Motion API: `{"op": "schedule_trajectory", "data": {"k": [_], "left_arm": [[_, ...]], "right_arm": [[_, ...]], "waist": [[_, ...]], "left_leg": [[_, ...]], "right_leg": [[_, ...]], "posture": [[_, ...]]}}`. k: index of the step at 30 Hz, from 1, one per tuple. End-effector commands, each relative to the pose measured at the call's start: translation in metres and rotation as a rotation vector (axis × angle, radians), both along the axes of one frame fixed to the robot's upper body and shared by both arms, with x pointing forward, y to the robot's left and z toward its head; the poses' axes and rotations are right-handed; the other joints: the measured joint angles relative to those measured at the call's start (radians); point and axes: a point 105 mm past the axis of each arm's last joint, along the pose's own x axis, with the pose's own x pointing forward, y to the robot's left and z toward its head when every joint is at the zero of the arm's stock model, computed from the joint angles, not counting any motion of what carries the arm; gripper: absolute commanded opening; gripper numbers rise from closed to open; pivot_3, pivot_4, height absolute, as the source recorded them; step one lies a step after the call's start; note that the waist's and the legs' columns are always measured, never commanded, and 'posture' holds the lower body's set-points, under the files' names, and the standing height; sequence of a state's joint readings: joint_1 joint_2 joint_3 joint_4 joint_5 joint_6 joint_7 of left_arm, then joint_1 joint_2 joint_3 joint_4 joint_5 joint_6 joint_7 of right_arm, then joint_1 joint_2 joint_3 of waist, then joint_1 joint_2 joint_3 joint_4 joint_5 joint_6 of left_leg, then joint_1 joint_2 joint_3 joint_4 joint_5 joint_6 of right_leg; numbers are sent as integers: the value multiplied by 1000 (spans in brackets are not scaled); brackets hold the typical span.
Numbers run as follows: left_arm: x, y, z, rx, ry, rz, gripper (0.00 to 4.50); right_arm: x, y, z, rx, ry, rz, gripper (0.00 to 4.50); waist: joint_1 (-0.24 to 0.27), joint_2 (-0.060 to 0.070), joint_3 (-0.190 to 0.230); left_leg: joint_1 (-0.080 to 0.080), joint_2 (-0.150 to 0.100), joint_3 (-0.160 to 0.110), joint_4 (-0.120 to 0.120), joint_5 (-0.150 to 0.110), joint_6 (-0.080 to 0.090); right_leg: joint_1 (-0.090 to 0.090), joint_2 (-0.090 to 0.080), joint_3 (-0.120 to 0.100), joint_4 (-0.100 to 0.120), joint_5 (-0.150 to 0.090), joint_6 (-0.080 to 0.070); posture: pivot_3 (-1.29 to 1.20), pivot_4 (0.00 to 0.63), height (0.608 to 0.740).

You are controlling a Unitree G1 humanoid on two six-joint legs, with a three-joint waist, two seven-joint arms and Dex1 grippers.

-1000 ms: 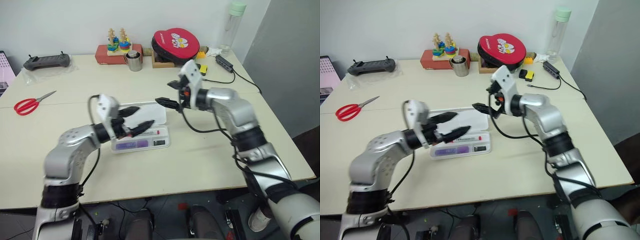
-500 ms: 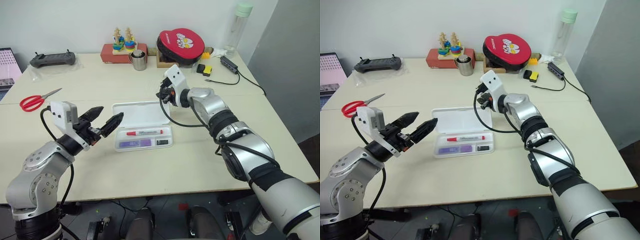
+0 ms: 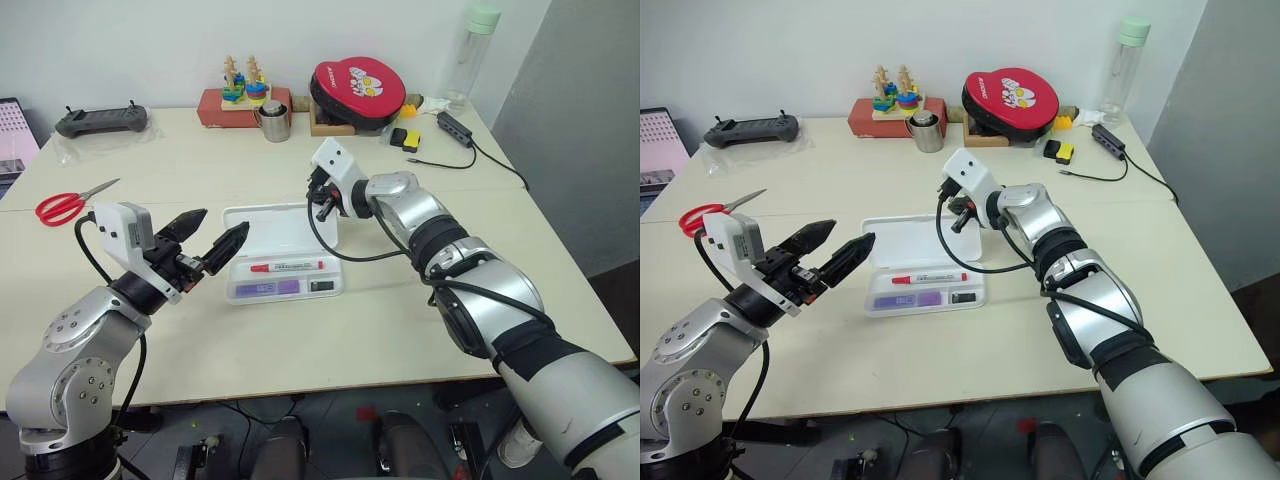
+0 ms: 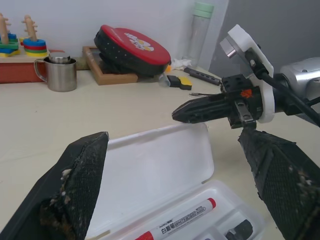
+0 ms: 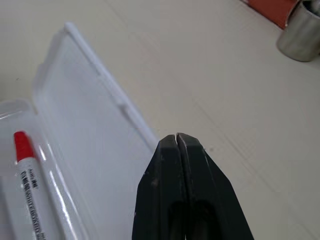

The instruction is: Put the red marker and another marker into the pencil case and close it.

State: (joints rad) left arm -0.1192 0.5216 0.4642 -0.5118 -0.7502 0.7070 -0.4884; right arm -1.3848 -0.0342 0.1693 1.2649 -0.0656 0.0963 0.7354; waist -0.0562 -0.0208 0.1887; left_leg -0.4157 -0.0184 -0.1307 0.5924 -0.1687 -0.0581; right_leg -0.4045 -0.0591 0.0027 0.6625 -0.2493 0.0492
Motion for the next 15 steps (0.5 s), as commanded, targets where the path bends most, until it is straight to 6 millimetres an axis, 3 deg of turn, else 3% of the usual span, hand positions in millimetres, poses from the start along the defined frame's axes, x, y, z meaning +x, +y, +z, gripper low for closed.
{"op": "schedule_trajectory", "data": {"k": [1,4,8,15], "left_arm": [[-5,-8,13,13,-54,-27,4500],[-5,-10,13,16,-52,-33,4500],[-4,-12,14,14,-56,-40,4500],[-4,-15,14,11,-46,-64,4500]], "right_arm": [[16,-17,41,111,-93,-113,21],[24,-33,42,105,-121,-183,21],[31,-57,26,45,-125,-257,21],[20,-46,-2,1,-49,-155,21]], "waist": [[2,0,0],[6,0,0],[0,0,0],[-3,0,0]], "left_leg": [[0,0,0,0,0,0],[0,0,0,0,0,0],[0,0,1,0,0,0],[1,0,5,0,0,0]], "right_leg": [[0,0,0,0,0,0],[0,0,0,0,0,0],[0,0,1,0,0,0],[0,0,5,0,1,0]], "posture": [[0,150,740],[0,150,740],[0,150,740],[0,150,740]]}}
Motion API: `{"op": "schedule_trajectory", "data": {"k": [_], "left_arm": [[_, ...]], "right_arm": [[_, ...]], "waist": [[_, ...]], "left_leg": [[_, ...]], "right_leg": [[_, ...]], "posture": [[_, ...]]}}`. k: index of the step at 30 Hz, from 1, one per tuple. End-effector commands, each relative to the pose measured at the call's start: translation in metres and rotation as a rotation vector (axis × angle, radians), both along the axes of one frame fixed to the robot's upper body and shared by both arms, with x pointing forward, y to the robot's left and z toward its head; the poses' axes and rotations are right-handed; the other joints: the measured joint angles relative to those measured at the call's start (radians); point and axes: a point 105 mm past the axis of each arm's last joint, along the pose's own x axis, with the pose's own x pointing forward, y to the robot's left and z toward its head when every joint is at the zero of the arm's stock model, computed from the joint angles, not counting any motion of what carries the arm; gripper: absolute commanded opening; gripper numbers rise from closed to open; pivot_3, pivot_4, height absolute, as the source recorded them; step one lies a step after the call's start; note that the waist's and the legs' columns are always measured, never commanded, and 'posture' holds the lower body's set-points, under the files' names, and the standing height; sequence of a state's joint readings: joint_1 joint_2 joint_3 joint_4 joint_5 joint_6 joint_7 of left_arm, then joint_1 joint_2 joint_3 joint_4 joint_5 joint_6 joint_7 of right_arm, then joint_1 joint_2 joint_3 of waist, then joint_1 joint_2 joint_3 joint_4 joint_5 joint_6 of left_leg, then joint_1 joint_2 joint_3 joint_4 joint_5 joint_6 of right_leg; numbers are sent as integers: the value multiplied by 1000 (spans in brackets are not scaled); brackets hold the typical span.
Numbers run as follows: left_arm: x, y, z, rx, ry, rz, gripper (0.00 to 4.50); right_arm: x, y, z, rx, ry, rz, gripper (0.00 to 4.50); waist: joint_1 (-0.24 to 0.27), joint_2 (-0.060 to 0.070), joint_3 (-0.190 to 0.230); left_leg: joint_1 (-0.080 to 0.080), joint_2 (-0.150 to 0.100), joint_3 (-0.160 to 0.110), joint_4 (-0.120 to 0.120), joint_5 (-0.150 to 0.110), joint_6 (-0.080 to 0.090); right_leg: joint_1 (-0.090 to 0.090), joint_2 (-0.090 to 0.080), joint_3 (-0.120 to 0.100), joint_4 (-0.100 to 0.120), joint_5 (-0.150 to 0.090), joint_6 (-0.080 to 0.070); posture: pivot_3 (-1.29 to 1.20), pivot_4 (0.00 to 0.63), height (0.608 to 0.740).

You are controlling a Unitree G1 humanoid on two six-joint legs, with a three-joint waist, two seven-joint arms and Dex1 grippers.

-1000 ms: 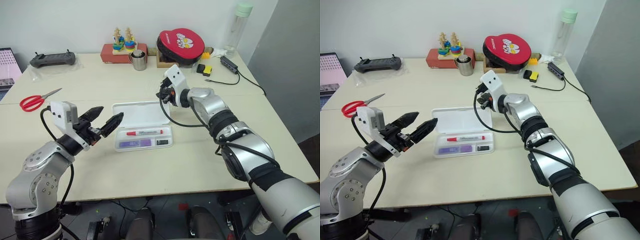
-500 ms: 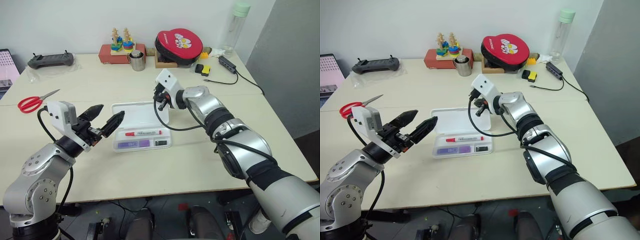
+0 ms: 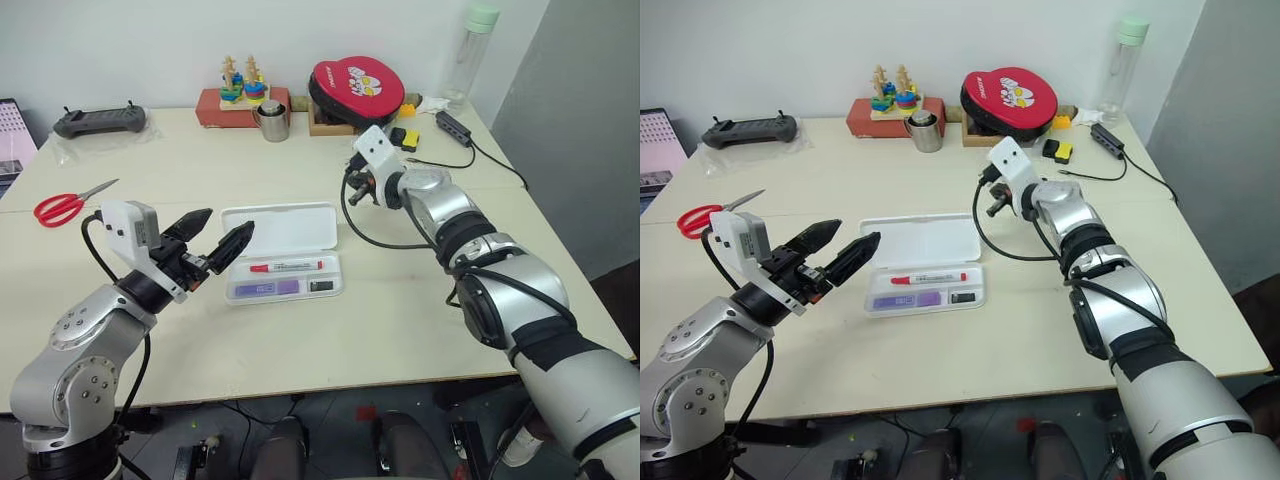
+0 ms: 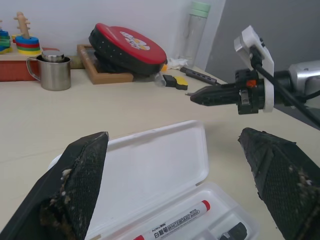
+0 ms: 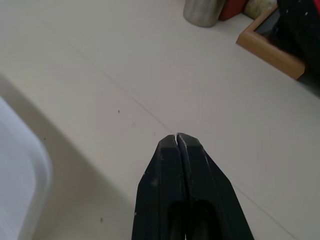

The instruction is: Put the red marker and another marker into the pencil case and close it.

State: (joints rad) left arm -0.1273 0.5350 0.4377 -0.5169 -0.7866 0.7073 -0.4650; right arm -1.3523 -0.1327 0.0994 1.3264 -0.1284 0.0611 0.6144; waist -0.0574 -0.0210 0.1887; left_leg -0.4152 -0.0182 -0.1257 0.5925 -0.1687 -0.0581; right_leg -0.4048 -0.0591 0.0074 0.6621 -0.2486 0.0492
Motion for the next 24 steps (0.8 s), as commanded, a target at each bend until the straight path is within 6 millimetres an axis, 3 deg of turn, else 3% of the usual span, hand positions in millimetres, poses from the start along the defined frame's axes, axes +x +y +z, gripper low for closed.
{"op": "schedule_trajectory", "data": {"k": [1,10,17,24], "left_arm": [[-5,-7,12,18,-43,-38,4500],[-9,-7,6,22,-9,-67,4500],[-14,-4,-2,48,35,-80,4500],[-27,6,-15,86,103,-85,4500]], "right_arm": [[-8,19,8,14,-13,105,21],[-35,50,23,76,-25,403,21],[-57,56,16,17,-28,611,21],[-77,60,-33,-166,37,722,21]], "waist": [[-4,0,0],[-3,0,0],[-3,0,0],[-3,0,0]], "left_leg": [[0,0,1,0,0,0],[1,3,2,0,0,0],[2,9,5,0,0,0],[4,11,8,-1,0,0]], "right_leg": [[0,0,0,0,0,0],[0,2,1,0,1,0],[0,8,1,-1,2,-2],[0,9,4,-1,2,-2]], "posture": [[0,150,740],[0,150,740],[0,150,740],[0,150,740]]}}
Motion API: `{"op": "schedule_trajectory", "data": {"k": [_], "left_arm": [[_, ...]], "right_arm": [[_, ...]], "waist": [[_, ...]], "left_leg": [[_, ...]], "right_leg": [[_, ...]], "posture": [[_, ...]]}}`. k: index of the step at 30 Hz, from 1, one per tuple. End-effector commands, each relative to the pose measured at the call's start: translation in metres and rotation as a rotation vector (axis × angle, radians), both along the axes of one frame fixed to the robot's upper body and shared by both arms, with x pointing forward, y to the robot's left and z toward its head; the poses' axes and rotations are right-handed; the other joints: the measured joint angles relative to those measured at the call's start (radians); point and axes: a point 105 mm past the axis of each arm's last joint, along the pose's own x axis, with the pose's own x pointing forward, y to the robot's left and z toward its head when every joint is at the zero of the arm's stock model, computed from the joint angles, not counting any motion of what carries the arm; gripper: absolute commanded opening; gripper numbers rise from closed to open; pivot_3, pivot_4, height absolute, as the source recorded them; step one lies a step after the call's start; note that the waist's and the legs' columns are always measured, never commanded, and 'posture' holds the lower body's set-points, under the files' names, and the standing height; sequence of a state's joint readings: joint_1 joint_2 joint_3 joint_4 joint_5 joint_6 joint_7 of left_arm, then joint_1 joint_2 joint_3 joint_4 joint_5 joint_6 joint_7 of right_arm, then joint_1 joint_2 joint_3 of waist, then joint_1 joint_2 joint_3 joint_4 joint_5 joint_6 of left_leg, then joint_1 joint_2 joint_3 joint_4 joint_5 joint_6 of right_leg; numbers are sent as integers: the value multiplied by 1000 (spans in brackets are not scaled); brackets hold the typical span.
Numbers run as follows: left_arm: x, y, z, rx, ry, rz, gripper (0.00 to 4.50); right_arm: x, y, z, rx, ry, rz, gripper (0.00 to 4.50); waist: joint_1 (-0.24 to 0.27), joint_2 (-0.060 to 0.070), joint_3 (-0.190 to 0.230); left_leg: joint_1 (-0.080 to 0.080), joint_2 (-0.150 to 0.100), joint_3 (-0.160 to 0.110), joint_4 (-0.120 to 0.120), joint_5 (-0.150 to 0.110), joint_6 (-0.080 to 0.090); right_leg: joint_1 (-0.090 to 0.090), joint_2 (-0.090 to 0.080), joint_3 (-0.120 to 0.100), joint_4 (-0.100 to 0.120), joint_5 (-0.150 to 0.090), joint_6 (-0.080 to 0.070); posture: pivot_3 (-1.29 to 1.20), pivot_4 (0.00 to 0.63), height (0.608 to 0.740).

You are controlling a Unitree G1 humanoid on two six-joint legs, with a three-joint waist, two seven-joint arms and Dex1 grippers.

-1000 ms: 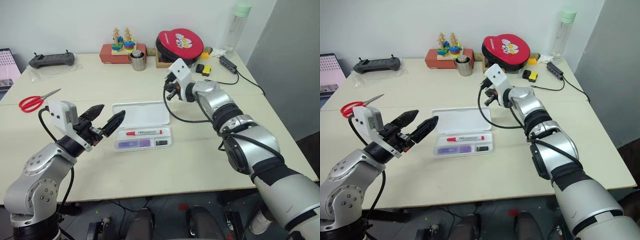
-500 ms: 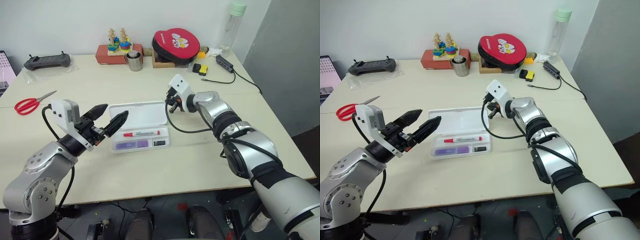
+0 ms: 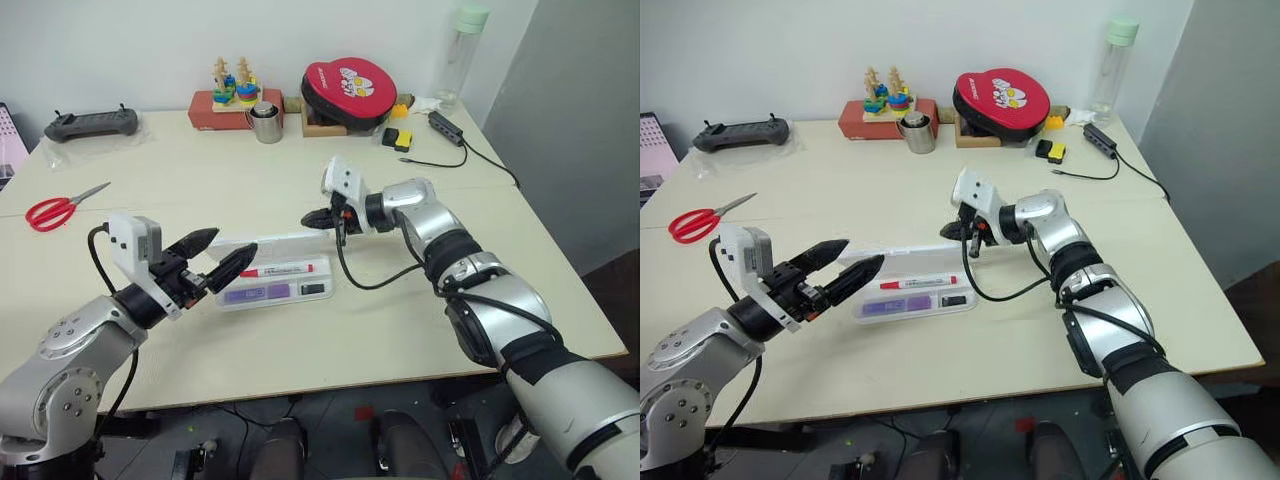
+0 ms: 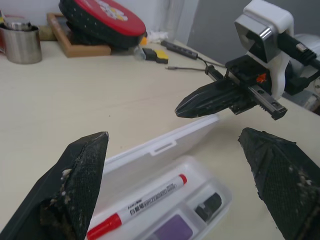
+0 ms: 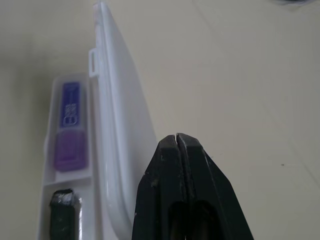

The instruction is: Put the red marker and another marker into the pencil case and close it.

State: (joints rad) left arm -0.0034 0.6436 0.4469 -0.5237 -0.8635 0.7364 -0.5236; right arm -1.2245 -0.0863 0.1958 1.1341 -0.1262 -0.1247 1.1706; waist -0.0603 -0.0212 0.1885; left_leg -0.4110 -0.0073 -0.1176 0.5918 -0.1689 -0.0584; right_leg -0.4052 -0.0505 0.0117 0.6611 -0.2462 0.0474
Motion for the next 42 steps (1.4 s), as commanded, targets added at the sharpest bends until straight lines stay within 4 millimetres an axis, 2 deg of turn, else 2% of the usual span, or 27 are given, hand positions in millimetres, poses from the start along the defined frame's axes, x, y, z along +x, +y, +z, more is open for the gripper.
{"op": "schedule_trajectory", "data": {"k": [1,5,8,12,16,22,28,30,33,34,37,38,40,42], "left_arm": [[-13,4,2,40,-6,-13,4500],[-26,21,-17,80,68,32,4500],[-28,38,-29,124,93,97,4500],[-25,39,-31,124,86,98,4500],[-23,39,-32,120,82,98,4500],[-20,36,-33,99,74,87,4500],[-19,35,-35,93,68,88,4500],[-17,41,-34,95,57,123,4500],[-11,55,-31,70,43,213,4500],[-6,63,-30,73,31,261,4500],[8,91,-23,73,-1,413,4500],[10,96,-21,76,-7,436,4500],[19,114,-22,93,-14,528,4500],[25,124,-27,128,-3,568,4500]], "right_arm": [[-10,5,-24,-100,-33,44,21],[-18,8,-53,-136,1,25,21],[-20,8,-67,-155,24,-11,21],[-22,4,-83,-192,40,-35,21],[-20,-1,-87,-219,24,-47,21],[-47,22,-78,-126,79,99,21],[-54,34,-81,-127,84,108,21],[-53,34,-81,-122,89,96,21],[-49,33,-70,-51,100,73,21],[-43,28,-55,24,112,43,21],[-26,6,-22,184,147,-63,496],[-24,1,-17,205,152,-82,707],[-10,-25,-2,329,184,-215,1230],[-2,-50,3,400,199,-326,1766]], "waist": [[0,0,0],[-2,0,0],[-3,-1,-1],[-3,-2,-2],[-4,-5,-5],[-4,-8,-8],[-11,-10,-10],[-12,-10,-10],[-13,-10,-9],[-12,-10,-9],[-4,-10,-9],[2,-9,-9],[10,-9,-8],[18,-9,-8]], "left_leg": [[1,0,1,0,0,0],[3,1,5,-1,0,0],[7,2,7,-2,0,0],[13,3,7,-2,-1,-1],[14,4,8,-2,-1,-1],[14,4,8,-2,-2,-2],[14,11,10,-2,-7,-10],[14,17,11,-2,-8,-12],[15,21,10,-3,-9,-13],[15,21,10,-3,-9,-13],[14,21,9,-3,-9,-13],[14,21,9,-3,-9,-13],[10,21,9,-2,-9,-13],[10,20,10,-2,-9,-13]], "right_leg": [[0,0,1,0,0,0],[0,0,4,0,-2,-4],[1,0,5,1,-3,-5],[7,0,4,1,-3,-6],[6,-1,5,0,-4,-6],[7,-1,4,1,-3,-6],[6,5,4,0,-6,-10],[6,11,4,-1,-6,-10],[5,15,4,1,-9,-16],[5,16,4,1,-9,-16],[4,17,3,2,-9,-16],[4,17,3,2,-9,-16],[1,17,4,1,-8,-14],[2,16,5,0,-7,-13]], "posture": [[0,150,740],[0,150,740],[0,150,740],[0,150,740],[0,150,740],[0,150,740],[0,150,740],[0,150,740],[0,150,740],[0,150,740],[0,150,740],[0,150,740],[0,150,740],[0,150,740]]}}
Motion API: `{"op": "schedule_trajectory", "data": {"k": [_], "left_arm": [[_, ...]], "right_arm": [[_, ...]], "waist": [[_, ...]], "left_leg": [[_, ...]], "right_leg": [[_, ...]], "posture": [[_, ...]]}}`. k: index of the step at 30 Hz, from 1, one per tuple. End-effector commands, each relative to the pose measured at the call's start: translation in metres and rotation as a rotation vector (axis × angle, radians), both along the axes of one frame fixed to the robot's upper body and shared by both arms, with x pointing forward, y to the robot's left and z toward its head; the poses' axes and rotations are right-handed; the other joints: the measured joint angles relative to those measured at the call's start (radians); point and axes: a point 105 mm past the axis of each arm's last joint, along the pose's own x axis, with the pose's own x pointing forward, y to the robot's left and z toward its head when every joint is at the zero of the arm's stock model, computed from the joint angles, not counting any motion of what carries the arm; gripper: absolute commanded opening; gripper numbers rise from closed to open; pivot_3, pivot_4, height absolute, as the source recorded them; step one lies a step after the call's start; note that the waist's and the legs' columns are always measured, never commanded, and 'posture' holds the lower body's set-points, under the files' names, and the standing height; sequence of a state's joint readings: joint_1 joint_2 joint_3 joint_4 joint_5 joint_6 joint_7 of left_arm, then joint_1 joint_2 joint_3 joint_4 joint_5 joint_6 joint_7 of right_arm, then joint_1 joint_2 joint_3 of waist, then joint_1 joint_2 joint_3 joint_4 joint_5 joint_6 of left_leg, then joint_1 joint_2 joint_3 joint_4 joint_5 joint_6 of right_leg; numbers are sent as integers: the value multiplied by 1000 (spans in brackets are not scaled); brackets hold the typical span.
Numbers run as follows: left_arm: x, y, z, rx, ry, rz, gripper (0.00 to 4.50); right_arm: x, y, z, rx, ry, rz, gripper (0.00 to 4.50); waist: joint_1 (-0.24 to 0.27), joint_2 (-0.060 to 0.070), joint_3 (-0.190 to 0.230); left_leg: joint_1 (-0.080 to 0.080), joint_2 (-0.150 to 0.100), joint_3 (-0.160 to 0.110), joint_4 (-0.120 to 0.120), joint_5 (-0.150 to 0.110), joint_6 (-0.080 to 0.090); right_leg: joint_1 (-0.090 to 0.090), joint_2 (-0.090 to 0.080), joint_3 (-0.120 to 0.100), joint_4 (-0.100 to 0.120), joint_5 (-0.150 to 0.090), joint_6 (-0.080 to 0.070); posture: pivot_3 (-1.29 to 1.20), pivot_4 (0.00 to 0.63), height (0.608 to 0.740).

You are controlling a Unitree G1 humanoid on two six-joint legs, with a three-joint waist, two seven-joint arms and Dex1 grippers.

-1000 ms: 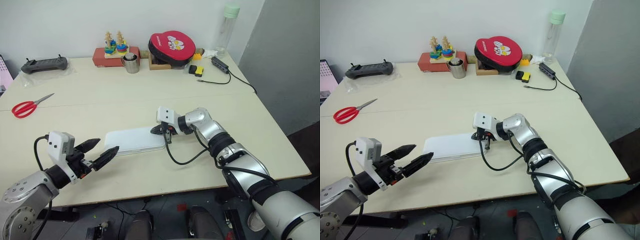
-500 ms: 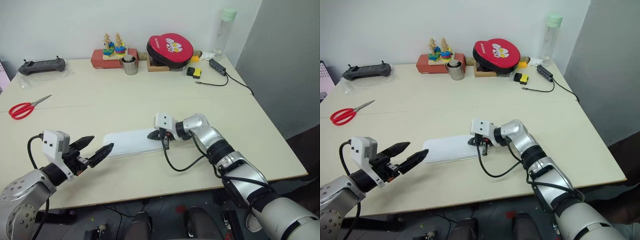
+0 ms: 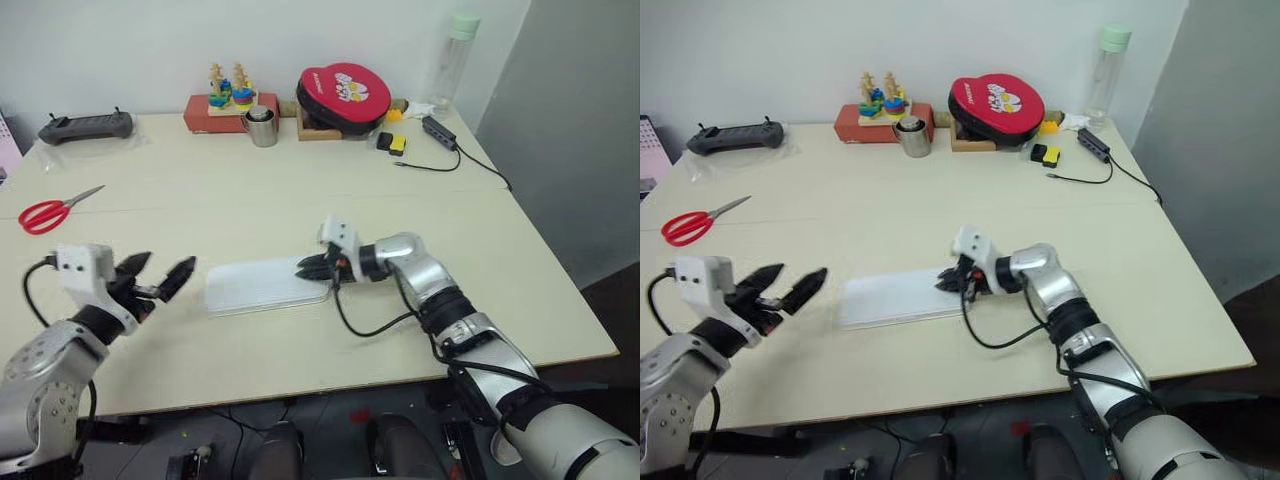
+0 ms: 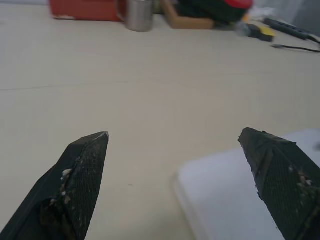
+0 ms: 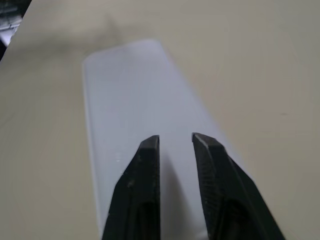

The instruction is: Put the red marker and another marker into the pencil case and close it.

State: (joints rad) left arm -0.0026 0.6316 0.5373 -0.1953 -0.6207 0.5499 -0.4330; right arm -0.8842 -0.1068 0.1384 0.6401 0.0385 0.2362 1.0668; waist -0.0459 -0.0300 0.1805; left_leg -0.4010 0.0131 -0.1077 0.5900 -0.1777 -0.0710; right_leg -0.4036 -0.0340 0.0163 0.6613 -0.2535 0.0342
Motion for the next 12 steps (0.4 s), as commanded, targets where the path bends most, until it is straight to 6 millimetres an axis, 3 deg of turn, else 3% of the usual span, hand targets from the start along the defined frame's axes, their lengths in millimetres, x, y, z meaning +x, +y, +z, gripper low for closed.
{"op": "schedule_trajectory", "data": {"k": [1,5,11,12], "left_arm": [[7,22,2,88,-8,91,4500],[11,32,-1,132,15,106,4500],[10,40,0,159,31,103,4500],[10,39,0,163,34,97,4500]], "right_arm": [[16,-41,25,150,1,-204,2021],[18,-86,32,176,-11,-389,3071],[6,-108,39,152,-35,-471,4485],[4,-109,39,153,-33,-473,4485]], "waist": [[5,0,0],[13,0,0],[5,1,1],[5,1,1]], "left_leg": [[0,0,0,0,0,0],[-1,0,1,-1,-1,-1],[-1,1,2,-2,-1,-1],[-1,1,2,-2,-1,-1]], "right_leg": [[-1,0,0,0,2,3],[-1,0,0,-2,2,4],[-2,0,0,-2,2,3],[-2,0,0,-1,2,3]], "posture": [[0,150,740],[0,150,740],[0,150,740],[0,150,740]]}}
